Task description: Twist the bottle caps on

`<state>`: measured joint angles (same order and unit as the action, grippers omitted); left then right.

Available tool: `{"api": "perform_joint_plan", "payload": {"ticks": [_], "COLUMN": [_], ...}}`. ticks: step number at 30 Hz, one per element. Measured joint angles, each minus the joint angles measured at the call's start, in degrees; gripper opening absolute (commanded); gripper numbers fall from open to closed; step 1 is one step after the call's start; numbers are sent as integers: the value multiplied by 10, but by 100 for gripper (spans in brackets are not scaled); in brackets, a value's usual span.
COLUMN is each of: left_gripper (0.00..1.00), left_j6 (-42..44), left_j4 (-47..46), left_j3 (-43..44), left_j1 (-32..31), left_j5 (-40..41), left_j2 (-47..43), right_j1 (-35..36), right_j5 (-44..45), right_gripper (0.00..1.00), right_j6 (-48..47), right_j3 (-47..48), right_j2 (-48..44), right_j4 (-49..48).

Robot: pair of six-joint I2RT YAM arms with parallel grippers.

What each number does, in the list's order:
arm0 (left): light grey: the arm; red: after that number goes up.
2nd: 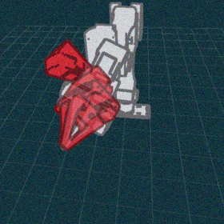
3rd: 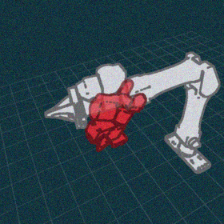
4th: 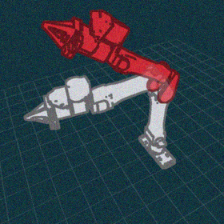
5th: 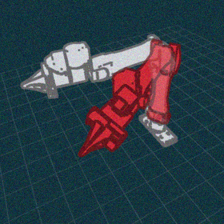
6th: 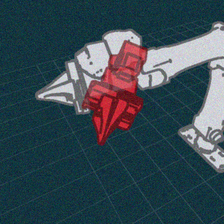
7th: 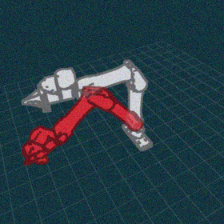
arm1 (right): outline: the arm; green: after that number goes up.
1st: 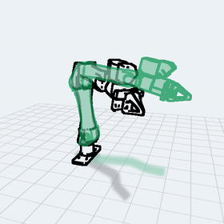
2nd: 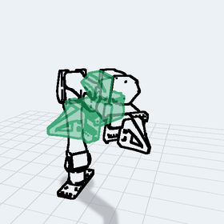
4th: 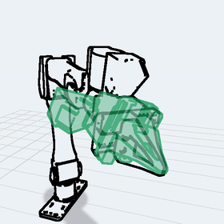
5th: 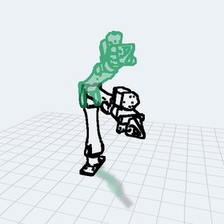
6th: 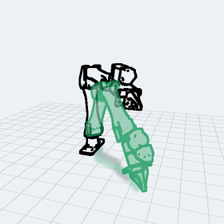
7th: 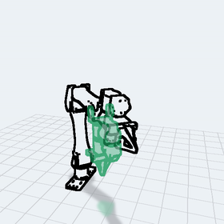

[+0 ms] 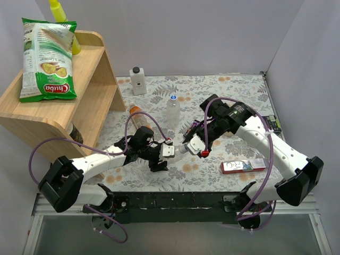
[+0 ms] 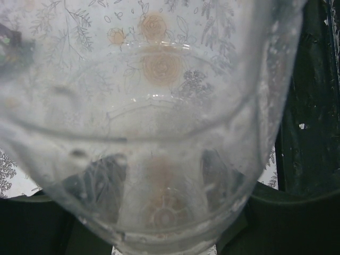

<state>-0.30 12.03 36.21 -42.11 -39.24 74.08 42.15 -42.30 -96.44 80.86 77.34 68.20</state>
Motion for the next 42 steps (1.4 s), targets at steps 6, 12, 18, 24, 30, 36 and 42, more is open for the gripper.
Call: {"api": "perform_joint_plan", "payload": {"ticks": [6, 12, 18, 24, 30, 36, 42], "left_gripper": [0, 0, 0, 0, 0, 0, 0], "left_j6": [2, 5, -9, -64, -140, -191, -169], "left_j4": [-1, -1, -9, -55, -118, -129, -123], "left_j3": [2, 4, 7, -3, -33, -32, -19], "left_j1": [0, 0, 0, 6, 6, 0, 7], "left_j5": [-3, -5, 2, 71, 176, 238, 215], "left_j2": [0, 1, 3, 3, 4, 22, 10], "right_j1": [5, 9, 10, -19, -61, -86, -111], "right_j5": [4, 6, 19, 31, 10, 8, -5], "right_gripper": [42, 33, 25, 21, 18, 51, 90], "right_j6": [-9, 7, 118, 304, 540, 718, 637], "right_j3": [1, 10, 45, 117, 162, 161, 225], "right_j2": [9, 9, 36, 116, 205, 233, 230], "right_j4": [9, 7, 7, 11, -18, -67, -25]}}
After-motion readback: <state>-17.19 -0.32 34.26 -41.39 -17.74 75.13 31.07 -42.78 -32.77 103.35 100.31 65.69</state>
